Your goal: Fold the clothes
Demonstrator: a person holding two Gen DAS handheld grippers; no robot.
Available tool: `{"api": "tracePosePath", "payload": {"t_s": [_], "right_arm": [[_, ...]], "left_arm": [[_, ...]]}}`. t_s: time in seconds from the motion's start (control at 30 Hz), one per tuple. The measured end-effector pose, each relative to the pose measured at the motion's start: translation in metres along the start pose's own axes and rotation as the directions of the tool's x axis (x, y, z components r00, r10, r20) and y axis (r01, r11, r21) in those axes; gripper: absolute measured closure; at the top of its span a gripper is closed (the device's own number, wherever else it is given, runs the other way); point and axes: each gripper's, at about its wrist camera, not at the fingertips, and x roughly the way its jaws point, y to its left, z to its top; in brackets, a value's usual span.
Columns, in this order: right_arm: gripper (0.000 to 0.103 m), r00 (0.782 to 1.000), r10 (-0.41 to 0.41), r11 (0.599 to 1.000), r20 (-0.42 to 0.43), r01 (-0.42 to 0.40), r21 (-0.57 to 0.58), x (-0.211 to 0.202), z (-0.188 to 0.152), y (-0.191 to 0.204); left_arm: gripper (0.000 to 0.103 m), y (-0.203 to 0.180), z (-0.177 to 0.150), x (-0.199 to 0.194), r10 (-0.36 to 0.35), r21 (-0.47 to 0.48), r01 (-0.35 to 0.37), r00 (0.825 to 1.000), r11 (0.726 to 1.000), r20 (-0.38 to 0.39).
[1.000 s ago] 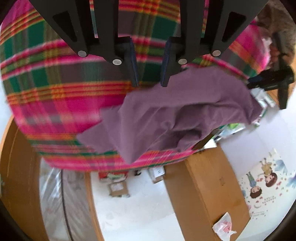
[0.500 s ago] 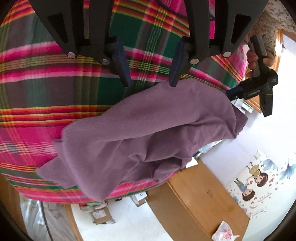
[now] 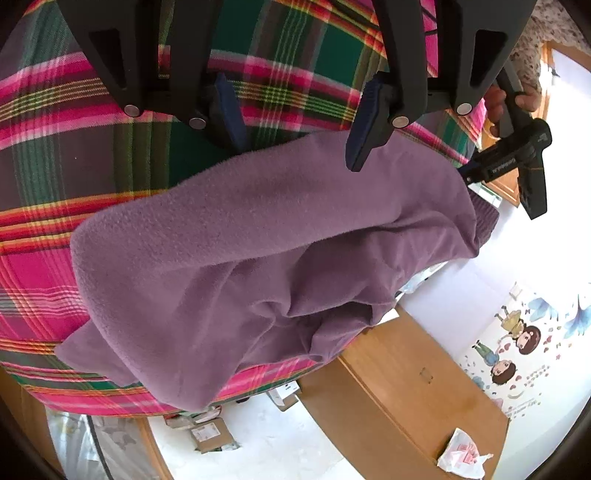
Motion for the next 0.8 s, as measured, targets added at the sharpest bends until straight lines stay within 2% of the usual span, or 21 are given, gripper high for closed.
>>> {"api": "tracePosePath", "payload": {"t_s": [0.17, 0.23, 0.3, 0.33, 0.4, 0.43, 0.47, 0.63, 0.8], "right_arm": [[0.048, 1.000, 0.001, 1.000, 0.026, -0.001, 0.031, 0.002, 0.003, -0.002], [0.048, 0.999, -0.005, 0.999, 0.034, 0.003, 0.041, 0.003, 0.004, -0.002], [0.059, 0.999, -0.017, 0.999, 0.035, 0.016, 0.039, 0.004, 0.005, -0.001], [0.069, 0.999, -0.026, 0.999, 0.033, 0.025, 0.038, 0.005, 0.005, -0.001], [0.079, 0.999, -0.027, 0.999, 0.024, 0.026, 0.045, 0.007, 0.006, -0.001], [0.088, 0.999, -0.024, 0.999, 0.025, 0.023, 0.043, 0.007, 0.006, 0.000], [0.092, 0.999, -0.023, 0.999, 0.029, 0.022, 0.037, 0.007, 0.006, 0.001], [0.096, 0.998, -0.016, 1.000, 0.060, 0.016, -0.001, -0.002, 0.006, 0.011], [0.098, 0.995, -0.012, 0.999, 0.094, 0.015, -0.031, -0.015, 0.006, 0.019]], "left_arm": [[0.062, 0.007, 0.004, 0.002, -0.052, -0.069, 0.052, 0.999, 0.996, 0.002], [0.069, 0.010, 0.006, 0.003, -0.066, -0.072, 0.065, 0.998, 0.995, -0.004], [0.076, 0.010, 0.006, 0.001, -0.065, -0.068, 0.064, 0.998, 0.996, -0.007], [0.080, 0.011, 0.006, 0.000, -0.066, -0.064, 0.066, 0.998, 0.996, -0.007], [0.085, 0.011, 0.006, -0.003, -0.072, -0.055, 0.071, 0.997, 0.996, -0.008], [0.088, 0.010, 0.006, -0.004, -0.077, -0.049, 0.076, 0.997, 0.996, -0.008], [0.088, 0.011, 0.006, -0.005, -0.082, -0.050, 0.082, 0.997, 0.995, -0.009], [0.091, 0.021, 0.004, -0.011, -0.145, -0.103, 0.141, 0.989, 0.985, -0.031], [0.092, 0.027, -0.002, -0.021, -0.174, -0.116, 0.170, 0.984, 0.979, -0.027]]}}
